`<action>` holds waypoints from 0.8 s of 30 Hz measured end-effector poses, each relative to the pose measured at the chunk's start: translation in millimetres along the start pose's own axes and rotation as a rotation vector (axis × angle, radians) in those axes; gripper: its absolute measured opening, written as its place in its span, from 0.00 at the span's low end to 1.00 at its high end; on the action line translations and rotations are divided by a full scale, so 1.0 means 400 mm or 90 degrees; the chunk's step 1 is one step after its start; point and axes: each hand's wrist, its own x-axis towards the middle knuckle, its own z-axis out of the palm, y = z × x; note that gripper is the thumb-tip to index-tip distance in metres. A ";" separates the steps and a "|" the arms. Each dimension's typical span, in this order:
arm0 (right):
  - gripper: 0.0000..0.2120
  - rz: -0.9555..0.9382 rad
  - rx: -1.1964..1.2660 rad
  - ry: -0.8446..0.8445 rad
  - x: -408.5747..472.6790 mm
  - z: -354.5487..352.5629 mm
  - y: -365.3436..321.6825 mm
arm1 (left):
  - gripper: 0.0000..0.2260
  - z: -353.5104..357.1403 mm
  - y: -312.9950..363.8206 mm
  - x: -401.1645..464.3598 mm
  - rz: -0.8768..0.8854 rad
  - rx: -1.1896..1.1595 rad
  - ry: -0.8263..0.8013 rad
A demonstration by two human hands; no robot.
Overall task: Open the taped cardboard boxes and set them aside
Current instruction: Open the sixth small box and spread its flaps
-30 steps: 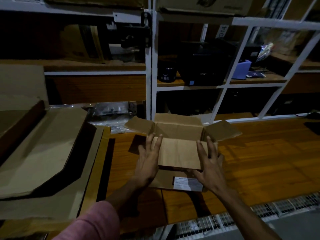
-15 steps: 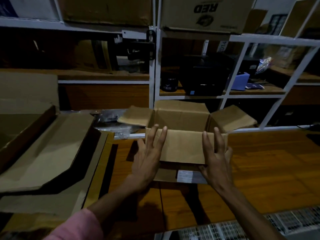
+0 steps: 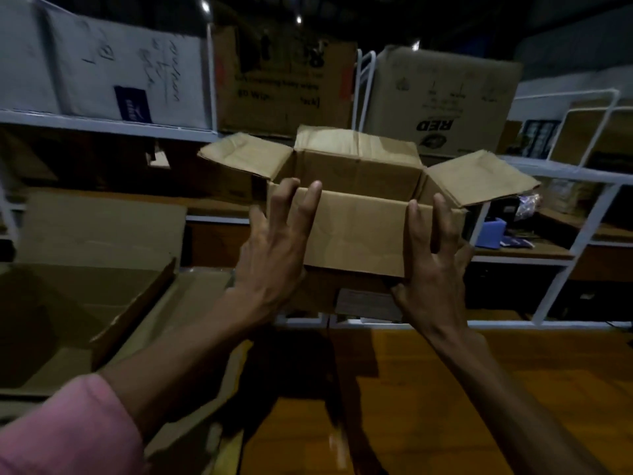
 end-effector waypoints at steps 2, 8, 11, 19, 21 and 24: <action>0.58 -0.003 0.007 0.019 0.017 -0.016 -0.088 | 0.51 -0.068 -0.059 -0.009 0.004 0.002 0.017; 0.58 -0.010 0.037 0.058 0.045 -0.031 -0.404 | 0.50 -0.288 -0.275 -0.078 0.003 0.042 0.044; 0.56 -0.012 0.052 0.057 0.060 -0.024 -0.554 | 0.48 -0.389 -0.381 -0.121 -0.007 0.063 0.052; 0.54 -0.078 0.111 0.031 0.110 0.022 -0.842 | 0.46 -0.570 -0.633 -0.198 -0.048 0.135 0.053; 0.53 -0.098 0.119 0.028 0.123 0.039 -0.893 | 0.43 -0.599 -0.676 -0.217 -0.062 0.156 0.051; 0.51 -0.114 0.156 0.039 0.135 0.070 -0.963 | 0.44 -0.636 -0.738 -0.244 -0.084 0.177 0.047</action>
